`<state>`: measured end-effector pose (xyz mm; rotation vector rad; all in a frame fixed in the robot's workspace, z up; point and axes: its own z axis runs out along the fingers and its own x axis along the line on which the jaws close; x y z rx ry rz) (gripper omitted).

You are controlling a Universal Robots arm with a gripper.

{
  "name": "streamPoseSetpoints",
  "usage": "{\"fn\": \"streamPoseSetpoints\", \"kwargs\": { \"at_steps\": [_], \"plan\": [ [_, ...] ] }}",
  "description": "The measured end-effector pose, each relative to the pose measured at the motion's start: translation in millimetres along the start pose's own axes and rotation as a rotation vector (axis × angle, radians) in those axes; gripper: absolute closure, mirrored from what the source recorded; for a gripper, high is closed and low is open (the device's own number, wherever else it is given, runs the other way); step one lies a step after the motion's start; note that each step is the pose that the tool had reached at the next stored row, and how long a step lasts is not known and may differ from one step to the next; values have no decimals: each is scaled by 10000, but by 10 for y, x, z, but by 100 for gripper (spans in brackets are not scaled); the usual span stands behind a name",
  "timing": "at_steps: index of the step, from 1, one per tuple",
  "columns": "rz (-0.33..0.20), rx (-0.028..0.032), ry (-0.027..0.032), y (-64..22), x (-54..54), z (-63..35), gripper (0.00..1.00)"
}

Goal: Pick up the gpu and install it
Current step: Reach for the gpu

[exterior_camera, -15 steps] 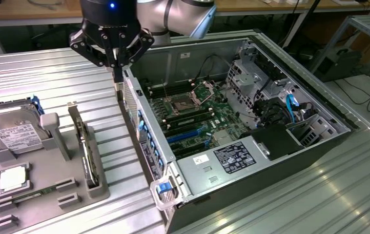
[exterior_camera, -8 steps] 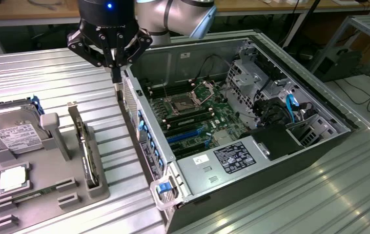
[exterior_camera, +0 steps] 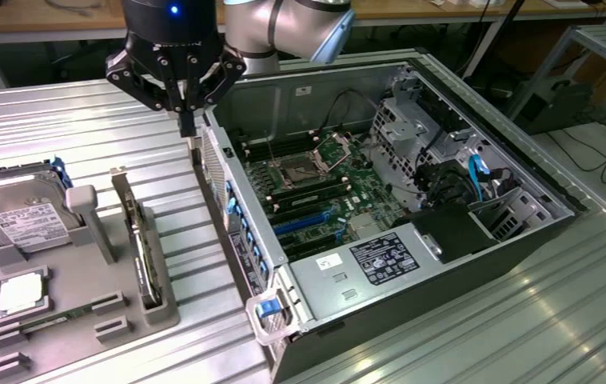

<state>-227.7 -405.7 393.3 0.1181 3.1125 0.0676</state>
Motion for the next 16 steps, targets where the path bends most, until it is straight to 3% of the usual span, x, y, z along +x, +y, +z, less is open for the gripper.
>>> {"fn": "streamPoseSetpoints", "kwargs": {
  "at_steps": [16],
  "plan": [
    [-1, 0, 0, -11, 71, -2, 89]
  ]
}}
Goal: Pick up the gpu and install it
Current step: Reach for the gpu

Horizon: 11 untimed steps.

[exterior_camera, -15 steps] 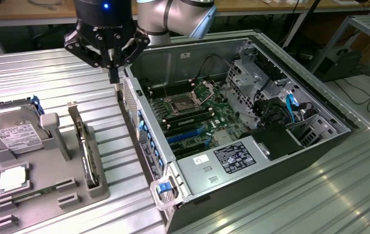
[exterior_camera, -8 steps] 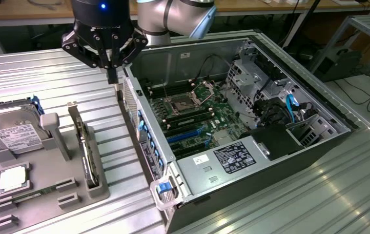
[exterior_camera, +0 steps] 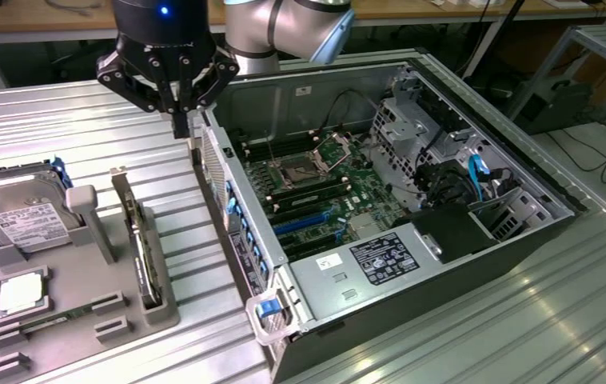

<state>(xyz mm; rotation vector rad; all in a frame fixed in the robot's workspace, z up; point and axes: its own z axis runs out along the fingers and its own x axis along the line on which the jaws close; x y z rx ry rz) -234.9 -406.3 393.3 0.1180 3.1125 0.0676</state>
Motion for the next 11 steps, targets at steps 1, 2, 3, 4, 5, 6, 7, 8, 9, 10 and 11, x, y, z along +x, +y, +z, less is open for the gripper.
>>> {"fn": "streamPoseSetpoints", "kwargs": {
  "at_steps": [1, 2, 3, 4, 5, 6, 7, 8, 9, 10, 11],
  "plan": [
    [0, -1, 0, -1, 4, 0, 89],
    [0, 0, 0, -1, 8, 0, 89],
    [0, 0, 0, -1, 11, -1, 89],
    [0, 0, 0, -2, 14, -1, 89],
    [-1, 0, 0, -2, 18, -1, 89],
    [0, 0, 0, -3, 22, -1, 89],
    [0, 0, 0, -3, 25, -1, 89],
    [0, 0, 0, -4, 29, -1, 89],
    [0, 0, 0, -5, 33, -1, 89],
    [0, -1, 0, -5, 38, -1, 89],
    [0, 0, 0, -6, 45, -1, 89]
  ]
}}
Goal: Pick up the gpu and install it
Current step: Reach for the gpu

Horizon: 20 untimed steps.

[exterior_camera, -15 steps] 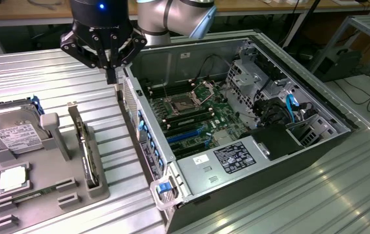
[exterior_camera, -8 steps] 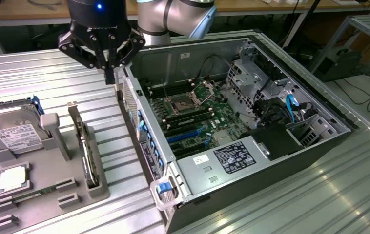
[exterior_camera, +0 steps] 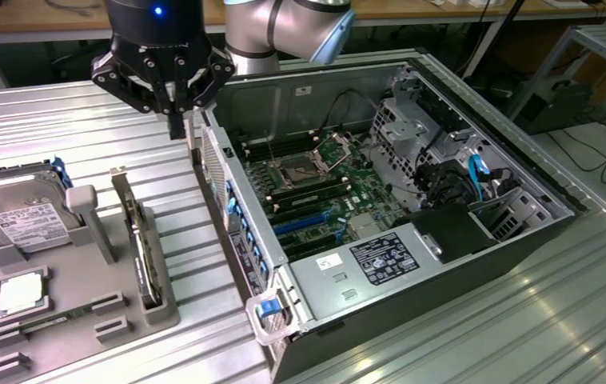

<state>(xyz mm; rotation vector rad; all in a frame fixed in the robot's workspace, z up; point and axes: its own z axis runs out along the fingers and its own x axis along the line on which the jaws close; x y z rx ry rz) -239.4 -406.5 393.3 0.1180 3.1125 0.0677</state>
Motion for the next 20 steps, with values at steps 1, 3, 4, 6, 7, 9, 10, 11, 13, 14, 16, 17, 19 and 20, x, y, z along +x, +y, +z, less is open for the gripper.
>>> {"fn": "streamPoseSetpoints", "kwargs": {
  "at_steps": [1, 3, 4, 6, 7, 9, 10, 11, 13, 14, 16, 17, 19, 20],
  "plan": [
    [-1, 0, 0, 0, 4, 0, 89],
    [0, 0, 0, -2, 14, -1, 89],
    [-1, 1, 1, -3, 18, -1, 89],
    [0, 0, 0, -4, 31, -1, 89],
    [0, 0, 0, -5, 37, -1, 89],
    [-1, 0, 0, -6, 46, -2, 89],
    [-1, 0, 0, -7, 51, -2, 89],
    [-1, 1, 0, -8, 56, -2, 89],
    [-1, 0, 0, -12, 70, -2, 89],
    [0, 0, 0, -13, 77, -2, 89],
    [0, 0, 0, -14, 88, -3, 89],
    [-1, 0, 0, -15, 92, -3, 89],
    [0, 0, 0, -15, 102, -3, 89],
    [0, 1, 0, -16, 106, -3, 89]
  ]
}}
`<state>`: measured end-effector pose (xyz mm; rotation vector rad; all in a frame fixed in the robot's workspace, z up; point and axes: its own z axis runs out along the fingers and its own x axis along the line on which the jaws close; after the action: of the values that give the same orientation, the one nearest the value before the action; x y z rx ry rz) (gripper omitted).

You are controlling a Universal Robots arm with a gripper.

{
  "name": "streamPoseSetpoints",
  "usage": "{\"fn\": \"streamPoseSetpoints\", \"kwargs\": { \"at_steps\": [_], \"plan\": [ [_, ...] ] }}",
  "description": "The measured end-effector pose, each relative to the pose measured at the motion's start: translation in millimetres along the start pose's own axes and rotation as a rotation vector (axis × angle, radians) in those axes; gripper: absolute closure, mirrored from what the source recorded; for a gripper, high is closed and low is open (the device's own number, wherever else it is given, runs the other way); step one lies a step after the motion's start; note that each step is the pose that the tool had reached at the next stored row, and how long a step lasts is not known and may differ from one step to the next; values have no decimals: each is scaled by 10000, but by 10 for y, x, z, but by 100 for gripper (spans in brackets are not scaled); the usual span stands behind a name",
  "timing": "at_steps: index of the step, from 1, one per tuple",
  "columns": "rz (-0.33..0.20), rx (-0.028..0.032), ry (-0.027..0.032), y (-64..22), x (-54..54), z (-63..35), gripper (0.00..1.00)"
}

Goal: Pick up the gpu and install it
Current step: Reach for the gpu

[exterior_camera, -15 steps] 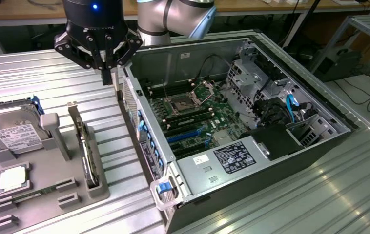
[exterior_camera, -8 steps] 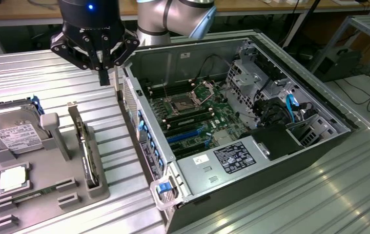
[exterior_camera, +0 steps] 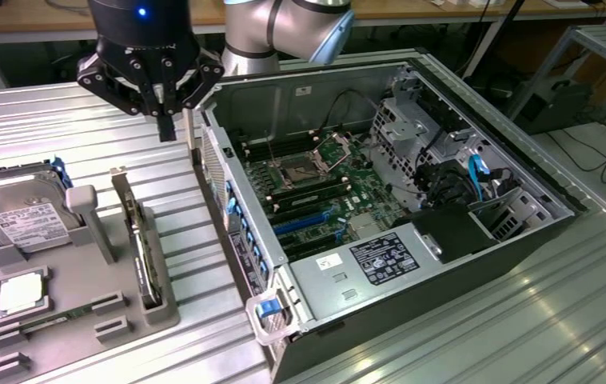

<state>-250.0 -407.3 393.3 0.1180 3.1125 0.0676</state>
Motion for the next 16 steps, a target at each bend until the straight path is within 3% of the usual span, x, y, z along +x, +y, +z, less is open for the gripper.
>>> {"fn": "streamPoseSetpoints", "kwargs": {
  "at_steps": [16],
  "plan": [
    [0, -1, 0, -14, 89, -3, 89]
  ]
}}
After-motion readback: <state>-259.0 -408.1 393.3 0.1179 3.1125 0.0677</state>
